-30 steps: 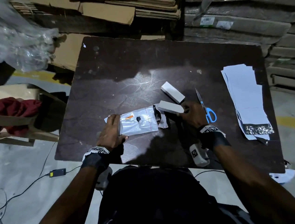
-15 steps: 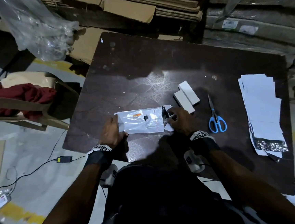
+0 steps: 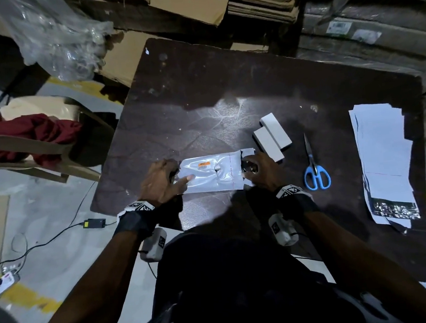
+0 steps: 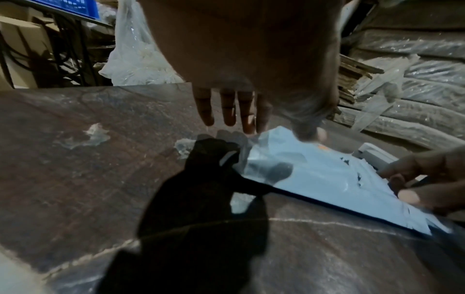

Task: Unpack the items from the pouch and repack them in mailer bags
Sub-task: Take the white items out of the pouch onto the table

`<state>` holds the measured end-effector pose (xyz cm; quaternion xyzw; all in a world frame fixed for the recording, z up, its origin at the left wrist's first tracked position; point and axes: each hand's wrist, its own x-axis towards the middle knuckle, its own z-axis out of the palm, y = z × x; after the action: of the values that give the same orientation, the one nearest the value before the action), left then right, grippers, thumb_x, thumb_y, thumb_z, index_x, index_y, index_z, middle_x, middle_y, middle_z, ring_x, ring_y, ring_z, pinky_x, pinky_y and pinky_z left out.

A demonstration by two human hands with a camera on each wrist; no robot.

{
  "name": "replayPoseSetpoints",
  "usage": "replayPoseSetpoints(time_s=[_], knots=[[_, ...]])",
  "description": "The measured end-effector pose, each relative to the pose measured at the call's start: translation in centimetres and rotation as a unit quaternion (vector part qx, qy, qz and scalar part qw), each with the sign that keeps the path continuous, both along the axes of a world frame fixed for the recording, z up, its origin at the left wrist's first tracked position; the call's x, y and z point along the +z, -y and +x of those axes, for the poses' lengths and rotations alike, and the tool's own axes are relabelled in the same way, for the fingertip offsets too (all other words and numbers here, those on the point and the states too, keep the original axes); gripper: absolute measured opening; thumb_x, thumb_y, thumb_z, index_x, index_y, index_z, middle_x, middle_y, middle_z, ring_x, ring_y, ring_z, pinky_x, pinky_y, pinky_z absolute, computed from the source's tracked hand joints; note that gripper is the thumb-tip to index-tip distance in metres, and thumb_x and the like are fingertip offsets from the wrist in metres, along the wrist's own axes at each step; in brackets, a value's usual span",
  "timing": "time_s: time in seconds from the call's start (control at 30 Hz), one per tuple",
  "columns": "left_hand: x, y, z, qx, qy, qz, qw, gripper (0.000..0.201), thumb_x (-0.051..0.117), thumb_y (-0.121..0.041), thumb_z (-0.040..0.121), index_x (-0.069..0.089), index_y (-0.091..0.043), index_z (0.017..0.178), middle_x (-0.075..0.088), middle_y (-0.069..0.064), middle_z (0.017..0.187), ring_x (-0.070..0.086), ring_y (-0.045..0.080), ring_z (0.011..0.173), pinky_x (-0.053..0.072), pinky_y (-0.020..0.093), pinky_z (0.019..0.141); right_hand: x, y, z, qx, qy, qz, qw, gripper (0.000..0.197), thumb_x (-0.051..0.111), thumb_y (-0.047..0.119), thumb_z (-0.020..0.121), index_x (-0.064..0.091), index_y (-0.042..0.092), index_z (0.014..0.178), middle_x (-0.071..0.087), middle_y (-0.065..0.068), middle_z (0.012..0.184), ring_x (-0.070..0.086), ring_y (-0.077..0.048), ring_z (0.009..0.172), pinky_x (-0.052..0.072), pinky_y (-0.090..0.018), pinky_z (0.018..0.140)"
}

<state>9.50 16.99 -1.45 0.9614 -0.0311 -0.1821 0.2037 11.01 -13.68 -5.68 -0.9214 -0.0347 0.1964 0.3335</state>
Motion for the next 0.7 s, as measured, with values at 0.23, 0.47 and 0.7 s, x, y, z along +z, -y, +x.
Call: replayPoseSetpoints(time_s=[0.23, 0.47, 0.7], knots=[[-0.1, 1.4, 2.4, -0.088, 0.043, 0.032, 0.995, 0.045, 0.072, -0.029, 0.082, 0.063, -0.019, 0.126, 0.060, 0.004, 0.123, 0.050, 0.029, 0.112, 0.044, 0.037, 0.091, -2.9, 0.2, 0.9, 0.004, 0.002, -0.043, 0.999, 0.044, 0.065, 0.016, 0.066, 0.065, 0.030, 0.108, 0.064, 0.003, 0.104, 0.062, -0.016, 0.089, 0.055, -0.036, 0.074], [-0.1, 2.4, 3.8, -0.023, -0.010, -0.047, 0.999, 0.018, 0.073, -0.007, 0.075, 0.070, -0.016, 0.090, 0.068, 0.006, 0.077, 0.063, 0.027, 0.075, 0.053, 0.035, 0.066, 0.8, -0.8, 0.9, -0.031, -0.021, 0.004, 0.999, 0.021, 0.071, 0.021, 0.070, 0.067, 0.013, 0.089, 0.062, -0.004, 0.072, 0.058, -0.021, 0.067, 0.050, -0.034, 0.064], [-1.1, 2.0, 3.4, -0.001, -0.029, -0.067, 0.997, 0.028, 0.068, 0.000, 0.072, 0.065, -0.023, 0.087, 0.065, 0.001, 0.075, 0.059, 0.026, 0.075, 0.051, 0.032, 0.065, 0.5, -0.9, 1.1, -0.063, -0.027, 0.041, 0.997, 0.045, 0.079, 0.019, 0.073, 0.068, 0.015, 0.116, 0.059, 0.002, 0.077, 0.056, -0.016, 0.073, 0.046, -0.026, 0.073]])
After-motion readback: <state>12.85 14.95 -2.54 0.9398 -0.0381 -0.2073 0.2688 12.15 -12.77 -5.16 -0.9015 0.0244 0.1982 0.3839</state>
